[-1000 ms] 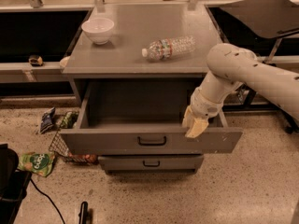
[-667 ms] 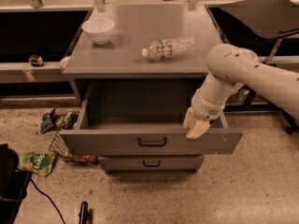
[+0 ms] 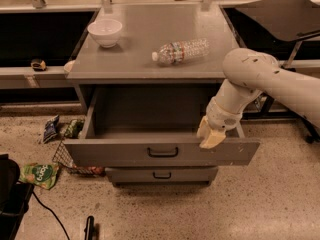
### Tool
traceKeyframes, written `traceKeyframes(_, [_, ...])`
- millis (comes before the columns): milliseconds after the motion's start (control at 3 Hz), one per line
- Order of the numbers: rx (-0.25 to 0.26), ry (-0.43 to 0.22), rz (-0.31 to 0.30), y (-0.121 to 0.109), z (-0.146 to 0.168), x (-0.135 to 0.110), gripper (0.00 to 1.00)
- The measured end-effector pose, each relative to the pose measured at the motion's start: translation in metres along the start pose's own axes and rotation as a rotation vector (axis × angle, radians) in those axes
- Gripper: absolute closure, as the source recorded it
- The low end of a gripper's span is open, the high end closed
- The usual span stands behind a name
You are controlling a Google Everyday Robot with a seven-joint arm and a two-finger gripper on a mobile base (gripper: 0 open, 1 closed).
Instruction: Open top drawer
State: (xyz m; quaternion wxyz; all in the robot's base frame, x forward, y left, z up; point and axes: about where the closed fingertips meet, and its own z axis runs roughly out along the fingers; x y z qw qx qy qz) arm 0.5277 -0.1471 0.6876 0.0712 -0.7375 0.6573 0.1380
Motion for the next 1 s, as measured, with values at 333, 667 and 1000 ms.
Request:
traceKeyframes(333, [0.000,0.000,0.000,0.000,0.000,0.000,0.35])
traceKeyframes(667, [0.000,0.000,-0.001,0.000,0.000,0.000,0.12])
traceKeyframes(1000, [0.045,0.027,-0.012,0.007,-0.017,0.000,0.00])
